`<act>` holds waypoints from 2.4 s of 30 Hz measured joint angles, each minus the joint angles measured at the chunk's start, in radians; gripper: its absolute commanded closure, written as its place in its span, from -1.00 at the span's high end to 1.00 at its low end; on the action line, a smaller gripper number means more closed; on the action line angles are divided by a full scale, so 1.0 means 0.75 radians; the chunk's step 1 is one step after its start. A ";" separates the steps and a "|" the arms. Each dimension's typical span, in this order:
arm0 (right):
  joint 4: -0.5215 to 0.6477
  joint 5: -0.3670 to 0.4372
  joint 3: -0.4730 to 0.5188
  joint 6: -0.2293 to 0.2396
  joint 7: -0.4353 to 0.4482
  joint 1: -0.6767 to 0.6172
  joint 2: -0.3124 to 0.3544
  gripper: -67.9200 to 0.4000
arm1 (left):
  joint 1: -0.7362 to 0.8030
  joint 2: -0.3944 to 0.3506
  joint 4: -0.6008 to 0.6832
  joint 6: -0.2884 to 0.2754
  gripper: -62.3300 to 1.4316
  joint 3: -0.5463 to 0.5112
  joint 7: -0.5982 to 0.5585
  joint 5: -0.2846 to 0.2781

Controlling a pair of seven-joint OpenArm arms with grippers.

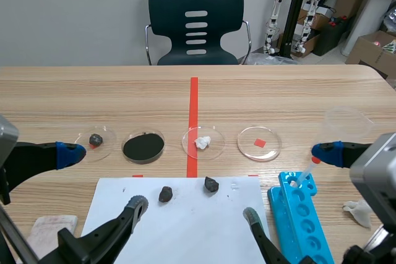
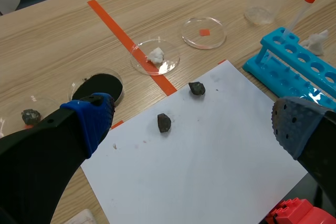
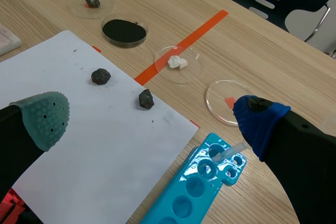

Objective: Pick up the middle mineral with the left hand

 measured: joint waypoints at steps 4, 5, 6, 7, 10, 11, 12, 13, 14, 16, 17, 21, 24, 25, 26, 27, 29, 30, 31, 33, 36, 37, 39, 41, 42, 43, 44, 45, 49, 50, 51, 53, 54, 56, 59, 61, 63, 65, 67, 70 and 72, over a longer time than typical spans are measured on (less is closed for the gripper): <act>0.000 0.000 0.000 0.000 0.000 0.000 0.000 1.00 | 0.000 0.000 0.000 0.000 1.00 0.000 0.000 0.000; 0.000 0.000 0.000 0.000 0.000 0.000 0.000 1.00 | 0.000 0.000 0.000 0.000 1.00 0.000 0.000 0.000; 0.000 0.000 0.000 0.000 0.000 0.000 0.000 1.00 | 0.000 0.000 0.000 0.000 1.00 0.000 0.000 0.000; 0.000 0.000 0.000 0.000 0.000 0.000 0.000 1.00 | 0.000 0.000 0.000 0.000 1.00 0.000 0.000 0.000; 0.000 0.000 0.000 0.000 0.000 0.000 0.000 1.00 | 0.000 0.000 0.000 0.000 1.00 0.000 0.001 0.000; 0.000 0.000 0.000 0.000 0.000 0.000 0.000 1.00 | 0.000 0.000 0.000 0.000 1.00 0.000 0.001 0.000; 0.000 0.000 0.000 0.000 0.000 0.000 0.000 1.00 | 0.000 0.000 0.000 0.000 1.00 0.000 0.001 0.000; 0.000 0.000 0.000 0.000 0.000 0.000 0.000 1.00 | 0.000 0.000 0.000 0.000 1.00 0.000 0.001 0.000; 0.000 0.000 0.000 0.000 0.000 0.000 0.000 1.00 | 0.000 0.000 0.000 0.000 1.00 0.000 0.001 0.000; 0.000 0.000 0.000 0.000 0.000 0.000 0.000 1.00 | 0.000 0.000 0.000 0.000 1.00 0.000 0.001 0.000; 0.000 0.000 0.000 0.000 0.000 0.000 0.000 1.00 | 0.000 0.000 0.000 0.000 1.00 0.000 0.001 0.000; 0.000 0.000 0.000 0.000 0.000 0.000 0.000 1.00 | 0.000 0.000 0.000 0.000 1.00 0.000 0.001 0.000; 0.000 0.000 0.000 0.000 0.000 0.000 0.000 1.00 | 0.000 0.000 0.000 0.000 1.00 0.000 0.000 0.000; 0.000 0.000 0.000 0.000 0.000 0.000 0.000 1.00 | 0.000 0.000 0.000 0.000 1.00 0.000 0.000 0.000; 0.000 0.000 0.000 0.000 0.000 0.000 0.000 1.00 | 0.000 0.000 0.000 0.000 1.00 0.000 0.000 0.000; 0.000 0.000 0.000 0.000 0.000 0.000 0.000 1.00 | 0.000 0.000 0.000 0.000 1.00 0.000 0.000 0.000; 0.000 0.000 0.000 0.000 0.000 0.000 0.000 1.00 | 0.000 0.000 0.000 0.000 1.00 0.000 0.000 0.000; 0.000 0.000 0.000 0.000 0.000 0.000 0.000 1.00 | 0.000 0.000 0.000 0.000 1.00 0.000 0.000 0.000; 0.000 0.000 0.000 0.000 0.000 0.000 0.000 1.00 | 0.000 0.000 0.000 0.000 1.00 0.000 0.001 0.000; 0.000 0.000 0.000 0.000 0.000 0.000 0.000 1.00 | 0.000 0.000 0.000 0.000 1.00 0.000 0.001 -0.002; 0.000 0.000 0.000 0.000 0.000 0.000 0.000 1.00 | -0.006 0.000 0.000 -0.001 1.00 0.001 0.051 -0.033; 0.000 0.000 0.000 0.000 0.000 0.000 0.000 1.00 | -0.022 0.000 0.000 -0.001 1.00 0.005 0.144 -0.053; 0.000 0.000 0.000 0.000 0.000 0.000 0.000 1.00 | -0.074 -0.001 -0.002 0.008 1.00 0.029 0.340 -0.054; 0.000 0.000 0.000 0.000 0.000 0.000 0.000 1.00 | -0.148 -0.001 -0.005 0.011 1.00 0.075 0.518 -0.055; 0.000 0.000 0.000 0.000 0.000 0.000 -0.001 1.00 | -0.185 -0.001 -0.005 0.012 1.00 0.100 0.581 -0.068; 0.000 0.000 0.000 0.000 0.000 0.000 0.000 1.00 | -0.224 0.000 -0.005 0.033 1.00 0.126 0.637 -0.099; 0.000 0.000 0.000 0.000 0.000 0.000 0.000 1.00 | -0.257 0.000 -0.005 0.074 1.00 0.153 0.672 -0.129; 0.000 0.000 0.000 0.000 0.000 0.000 0.000 1.00 | -0.291 0.000 -0.005 0.135 1.00 0.180 0.701 -0.162; 0.000 0.000 0.000 0.000 0.000 0.000 0.000 1.00 | -0.403 -0.001 -0.005 0.390 1.00 0.278 0.843 -0.248; 0.000 0.000 0.000 0.000 0.000 0.000 -0.001 1.00 | -0.432 -0.001 -0.005 0.426 1.00 0.305 0.891 -0.252; 0.000 0.000 0.000 0.000 0.000 0.000 0.000 1.00 | -0.465 -0.001 -0.005 0.458 1.00 0.334 0.948 -0.260; 0.000 0.000 0.000 0.001 0.000 0.000 0.000 1.00 | -0.534 0.000 -0.005 0.549 1.00 0.394 1.029 -0.288; 0.000 0.000 0.000 0.000 0.000 0.000 -0.001 1.00 | -0.571 0.001 -0.005 0.612 1.00 0.420 1.059 -0.305; 0.000 0.000 0.000 0.000 0.000 0.000 0.000 1.00 | -0.645 0.008 -0.005 0.772 1.00 0.457 1.124 -0.315; 0.000 -0.001 0.000 0.001 -0.001 0.000 0.000 1.00 | -0.747 0.042 -0.023 0.921 1.00 0.474 1.257 -0.298; 0.000 0.000 0.000 0.000 0.001 0.000 0.000 1.00 | -0.817 0.080 -0.067 0.923 1.00 0.484 1.330 -0.301; 0.000 0.000 0.000 0.000 0.000 0.000 -0.001 1.00 | -0.886 0.127 -0.144 0.919 1.00 0.496 1.389 -0.300; 0.000 0.000 0.000 0.000 0.000 0.000 0.000 1.00 | -0.944 0.165 -0.243 0.919 1.00 0.505 1.418 -0.299; 0.000 0.000 0.000 0.000 0.000 0.000 -0.001 1.00 | -0.994 0.198 -0.339 0.919 1.00 0.512 1.434 -0.294; 0.000 0.000 0.000 0.000 0.000 0.000 -0.001 1.00 | -1.062 0.248 -0.463 0.921 1.00 0.512 1.456 -0.294; 0.000 0.000 0.000 0.000 0.000 0.000 -0.001 1.00 | -1.109 0.282 -0.529 0.923 1.00 0.512 1.489 -0.290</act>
